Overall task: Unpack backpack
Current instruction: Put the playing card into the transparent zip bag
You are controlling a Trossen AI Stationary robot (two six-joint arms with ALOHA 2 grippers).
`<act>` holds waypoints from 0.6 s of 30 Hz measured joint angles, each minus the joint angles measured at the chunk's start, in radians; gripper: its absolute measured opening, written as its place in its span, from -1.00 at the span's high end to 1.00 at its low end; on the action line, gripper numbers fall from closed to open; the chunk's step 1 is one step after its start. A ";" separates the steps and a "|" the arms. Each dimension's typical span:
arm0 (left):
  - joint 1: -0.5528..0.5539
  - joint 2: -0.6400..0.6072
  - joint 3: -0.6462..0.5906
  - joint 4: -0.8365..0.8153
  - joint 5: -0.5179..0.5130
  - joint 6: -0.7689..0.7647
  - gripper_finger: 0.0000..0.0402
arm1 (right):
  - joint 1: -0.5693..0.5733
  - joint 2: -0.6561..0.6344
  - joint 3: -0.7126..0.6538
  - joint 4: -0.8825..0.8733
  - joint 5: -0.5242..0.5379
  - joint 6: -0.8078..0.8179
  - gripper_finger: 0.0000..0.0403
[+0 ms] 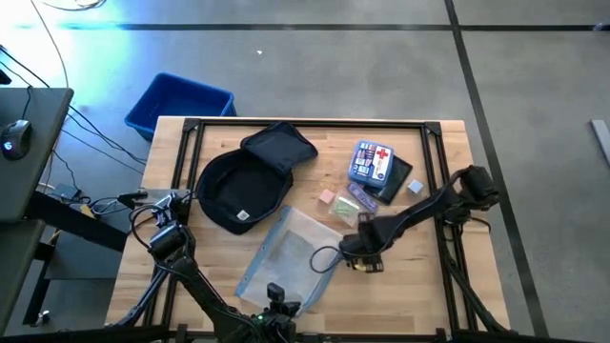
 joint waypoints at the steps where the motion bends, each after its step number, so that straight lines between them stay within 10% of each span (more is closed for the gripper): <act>1: 0.002 0.000 0.000 -0.003 -0.003 -0.009 1.00 | 0.019 -0.018 0.002 0.019 -0.012 0.037 -0.38; 18: 0.056 0.000 0.000 0.075 -0.039 -0.024 1.00 | 0.130 -0.036 0.008 0.630 -0.080 0.213 -0.38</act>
